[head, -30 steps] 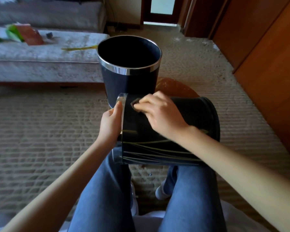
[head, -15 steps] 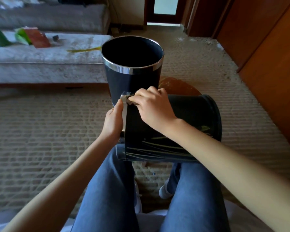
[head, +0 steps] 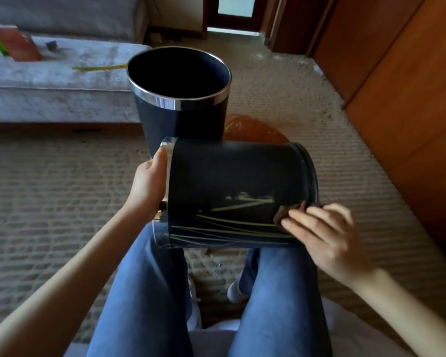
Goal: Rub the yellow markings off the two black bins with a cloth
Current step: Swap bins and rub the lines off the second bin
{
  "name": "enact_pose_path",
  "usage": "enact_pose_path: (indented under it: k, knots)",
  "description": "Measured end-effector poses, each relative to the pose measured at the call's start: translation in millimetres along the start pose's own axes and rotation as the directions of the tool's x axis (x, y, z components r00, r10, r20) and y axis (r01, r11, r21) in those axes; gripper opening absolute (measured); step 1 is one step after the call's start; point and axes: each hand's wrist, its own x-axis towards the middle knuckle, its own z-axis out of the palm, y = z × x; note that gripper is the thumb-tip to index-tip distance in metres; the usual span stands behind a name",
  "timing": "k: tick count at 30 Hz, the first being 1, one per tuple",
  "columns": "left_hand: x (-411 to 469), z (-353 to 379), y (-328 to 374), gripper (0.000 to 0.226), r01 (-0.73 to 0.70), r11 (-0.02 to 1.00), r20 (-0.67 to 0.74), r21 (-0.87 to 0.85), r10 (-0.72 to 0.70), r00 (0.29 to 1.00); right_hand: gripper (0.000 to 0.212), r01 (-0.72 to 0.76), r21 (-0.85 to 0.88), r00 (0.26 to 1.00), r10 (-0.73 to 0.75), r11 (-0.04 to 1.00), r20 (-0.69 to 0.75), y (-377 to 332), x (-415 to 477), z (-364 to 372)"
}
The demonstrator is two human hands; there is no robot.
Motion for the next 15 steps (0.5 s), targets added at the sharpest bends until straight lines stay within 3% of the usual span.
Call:
enact_pose_path:
  k: [3,8,12,15]
  knots:
    - [-6.0,-0.2,1.1,0.046,-0.028,1.0,-0.008,-0.009,0.028,1.0,0.028,-0.158,0.097,0.986,0.163,0.983,-0.045,28.1,46.3,4.9]
    - [-4.7,2.0,6.1,0.047,-0.018,1.0,-0.034,-0.013,0.017,0.999,0.027,-0.354,0.14,0.933,0.339,0.925,0.117,57.5,110.8,17.5]
    - [3.7,0.4,3.1,0.046,0.004,1.0,-0.027,0.006,-0.003,1.0,0.026,-0.297,0.193,0.952,0.306,0.935,-0.019,24.1,56.9,5.5]
    - [2.5,1.2,4.2,0.048,-0.005,1.0,-0.034,0.029,0.006,0.999,0.023,-0.12,0.149,0.991,0.127,0.981,-0.038,2.8,4.6,1.2]
